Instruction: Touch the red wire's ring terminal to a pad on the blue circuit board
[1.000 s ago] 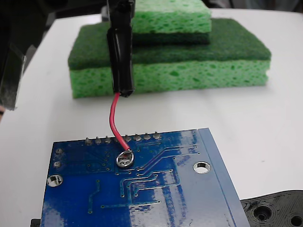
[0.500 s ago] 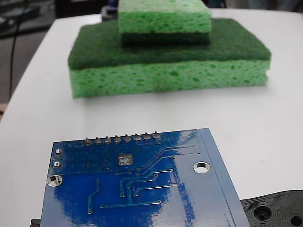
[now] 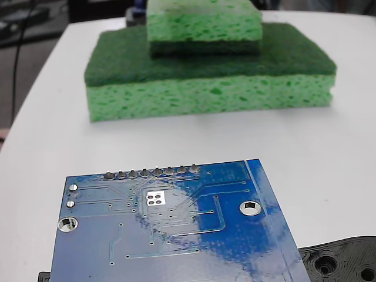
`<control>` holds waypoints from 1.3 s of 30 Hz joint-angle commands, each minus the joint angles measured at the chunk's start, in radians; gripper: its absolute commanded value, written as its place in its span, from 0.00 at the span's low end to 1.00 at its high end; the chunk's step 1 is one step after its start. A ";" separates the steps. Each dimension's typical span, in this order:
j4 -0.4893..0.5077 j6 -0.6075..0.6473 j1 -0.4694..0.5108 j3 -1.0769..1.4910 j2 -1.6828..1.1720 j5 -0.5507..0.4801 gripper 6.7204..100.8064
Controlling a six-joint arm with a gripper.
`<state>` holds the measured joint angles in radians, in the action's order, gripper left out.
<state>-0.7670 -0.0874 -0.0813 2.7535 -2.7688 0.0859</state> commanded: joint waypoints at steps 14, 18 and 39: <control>-0.006 0.008 -0.020 0.212 -0.278 0.067 0.99; -0.006 0.005 -0.021 0.229 -0.285 0.071 0.99; -0.003 0.003 -0.011 0.242 -0.285 0.058 0.99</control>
<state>-0.7731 -0.0844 -0.0920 3.0005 -3.0526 0.1473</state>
